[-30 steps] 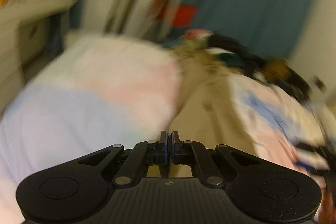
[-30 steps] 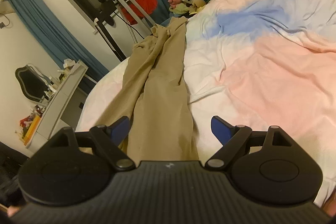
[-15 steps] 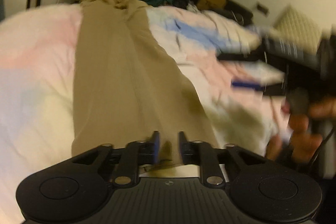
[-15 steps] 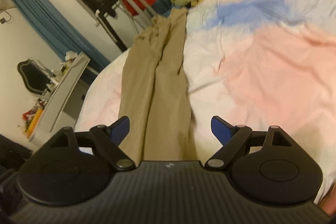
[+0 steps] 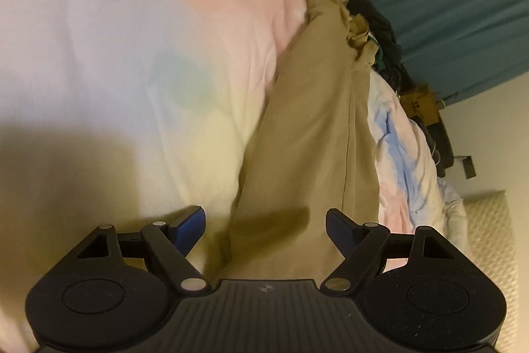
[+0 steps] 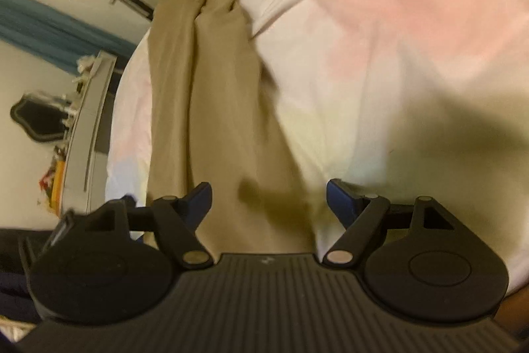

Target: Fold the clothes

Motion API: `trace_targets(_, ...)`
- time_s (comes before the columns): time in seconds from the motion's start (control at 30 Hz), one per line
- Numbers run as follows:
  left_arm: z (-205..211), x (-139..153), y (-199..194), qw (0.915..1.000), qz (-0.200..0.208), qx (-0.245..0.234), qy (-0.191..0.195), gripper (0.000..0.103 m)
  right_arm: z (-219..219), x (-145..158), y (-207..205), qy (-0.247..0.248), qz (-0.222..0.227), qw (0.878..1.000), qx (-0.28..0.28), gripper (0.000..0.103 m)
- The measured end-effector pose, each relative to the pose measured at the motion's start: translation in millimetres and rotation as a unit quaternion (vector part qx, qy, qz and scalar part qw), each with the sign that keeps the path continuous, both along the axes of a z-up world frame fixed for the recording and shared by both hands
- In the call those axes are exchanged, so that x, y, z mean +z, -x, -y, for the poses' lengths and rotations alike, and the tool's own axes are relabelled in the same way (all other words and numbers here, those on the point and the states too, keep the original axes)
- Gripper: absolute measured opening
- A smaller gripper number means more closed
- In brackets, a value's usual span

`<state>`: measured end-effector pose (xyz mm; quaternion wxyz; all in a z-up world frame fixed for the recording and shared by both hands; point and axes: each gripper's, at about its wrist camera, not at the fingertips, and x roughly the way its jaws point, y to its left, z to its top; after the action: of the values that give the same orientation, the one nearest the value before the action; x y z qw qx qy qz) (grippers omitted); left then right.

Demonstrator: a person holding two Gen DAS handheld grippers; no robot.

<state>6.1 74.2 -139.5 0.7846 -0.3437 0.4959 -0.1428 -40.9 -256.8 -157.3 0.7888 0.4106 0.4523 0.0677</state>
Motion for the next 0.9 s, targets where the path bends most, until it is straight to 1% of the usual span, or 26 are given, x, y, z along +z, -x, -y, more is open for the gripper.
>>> trace_targets(0.03,-0.5,-3.0,1.3,0.9999,-0.009,-0.001,0.014,0.080,0.6,-2.2,1.6,-0.020,-0.004,1.000,0.001,0.079)
trace_targets(0.1,-2.1,-8.6,4.5,0.9988,-0.030,-0.006,0.037,0.072,2.0,-6.4,4.9,-0.056,-0.011,0.998,0.001,0.078)
trace_targets(0.13,-3.1,-11.3,6.4,0.9982,-0.041,-0.009,0.044,0.062,1.0,-7.5,6.4,-0.061,-0.014,0.998,0.001,0.078)
trace_targets(0.17,-2.5,-14.4,4.6,0.9977,-0.050,-0.011,0.044,0.049,-1.3,-7.9,8.0,-0.062,-0.017,0.998,0.003,0.076)
trace_targets(0.2,-0.6,-16.2,7.3,0.9977,-0.055,-0.014,0.038,0.033,-5.3,-7.3,9.1,-0.056,-0.018,0.998,0.008,0.073)
trace_targets(0.23,1.6,-17.8,10.5,0.9976,-0.060,-0.018,0.031,0.027,-10.3,-5.5,10.0,-0.043,-0.020,0.999,0.015,0.067)
trace_targets(0.27,3.1,-16.1,11.1,0.9977,-0.057,-0.021,0.030,0.016,-13.1,-2.9,10.8,-0.029,-0.023,0.999,0.017,0.054)
trace_targets(0.3,4.6,-13.9,11.3,0.9978,-0.053,-0.024,0.030,0.013,-14.6,0.1,11.6,-0.017,-0.025,0.999,0.017,0.043)
trace_targets(0.33,6.1,-11.8,11.5,0.9980,-0.050,-0.027,0.029,0.010,-16.2,3.0,12.3,-0.005,-0.027,0.999,0.017,0.038)
trace_targets(0.37,7.4,-7.4,12.4,0.9983,-0.044,-0.026,0.028,0.010,-17.7,5.9,13.1,0.008,-0.029,0.999,0.017,0.025)
trace_targets(0.4,8.5,-1.4,13.4,0.9986,-0.038,-0.028,0.026,0.009,-19.3,8.9,13.8,0.020,-0.031,0.999,0.017,0.014)
trace_targets(0.43,9.5,4.8,14.4,0.9988,-0.031,-0.030,0.024,0.009,-18.2,12.5,14.9,0.021,-0.031,0.999,0.017,0.012)
trace_targets(0.47,9.6,12.5,15.3,0.9986,-0.027,-0.030,0.034,0.009,-14.9,20.6,15.7,0.017,-0.022,0.999,0.016,0.010)
trace_targets(0.53,10.0,37.6,14.7,0.9981,-0.004,-0.036,0.051,0.008,-7.6,42.2,17.1,0.012,0.001,1.000,0.014,0.009)
trace_targets(0.63,12.3,81.5,15.7,0.9962,0.039,-0.036,0.069,0.008,2.8,91.6,21.5,0.019,0.062,0.998,0.012,0.008)
trace_targets(0.73,15.1,124.6,21.5,0.9926,0.083,-0.028,0.084,0.008,17.7,137.5,25.8,0.015,0.114,0.993,0.005,0.008)
trace_targets(0.8,17.6,139.9,29.2,0.9904,0.103,-0.025,0.089,0.008,26.0,164.6,29.3,0.014,0.145,0.989,0.002,0.008)
trace_targets(0.83,17.7,145.2,37.9,0.9891,0.110,-0.025,0.094,0.008,29.6,171.6,33.5,0.016,0.155,0.988,0.003,0.008)
trace_targets(0.9,18.9,146.6,55.8,0.9880,0.116,-0.027,0.098,0.008,38.9,181.8,44.6,0.019,0.173,0.985,0.005,0.008)
